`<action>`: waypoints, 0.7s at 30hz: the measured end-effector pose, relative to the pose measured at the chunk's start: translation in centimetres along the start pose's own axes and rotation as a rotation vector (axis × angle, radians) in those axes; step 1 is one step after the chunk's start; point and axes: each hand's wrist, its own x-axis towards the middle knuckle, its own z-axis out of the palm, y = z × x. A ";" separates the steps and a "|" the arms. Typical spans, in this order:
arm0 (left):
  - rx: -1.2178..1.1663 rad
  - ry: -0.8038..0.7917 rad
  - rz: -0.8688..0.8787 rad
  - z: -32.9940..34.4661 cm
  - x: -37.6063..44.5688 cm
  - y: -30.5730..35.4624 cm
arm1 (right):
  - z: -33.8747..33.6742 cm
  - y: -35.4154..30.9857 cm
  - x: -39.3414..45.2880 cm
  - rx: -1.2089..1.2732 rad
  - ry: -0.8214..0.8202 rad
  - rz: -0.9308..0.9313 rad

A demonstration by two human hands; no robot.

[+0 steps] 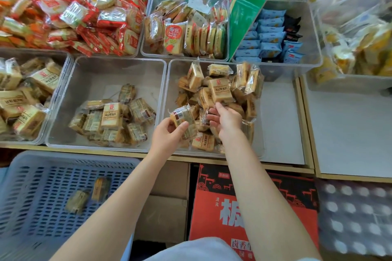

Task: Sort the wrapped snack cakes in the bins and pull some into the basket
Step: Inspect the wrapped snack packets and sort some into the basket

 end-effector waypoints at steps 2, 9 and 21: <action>-0.029 -0.004 -0.012 -0.1 -0.2 0.1 | -0.1 -0.1 -0.2 0.027 -0.009 -0.012; -0.348 -0.047 -0.166 -1.9 -1.3 -0.1 | -1.2 -0.9 -3.6 -0.178 -0.181 -0.242; -0.505 0.064 -0.135 -10.6 -4.8 -2.5 | -0.7 2.2 -11.8 -0.268 -0.212 -0.452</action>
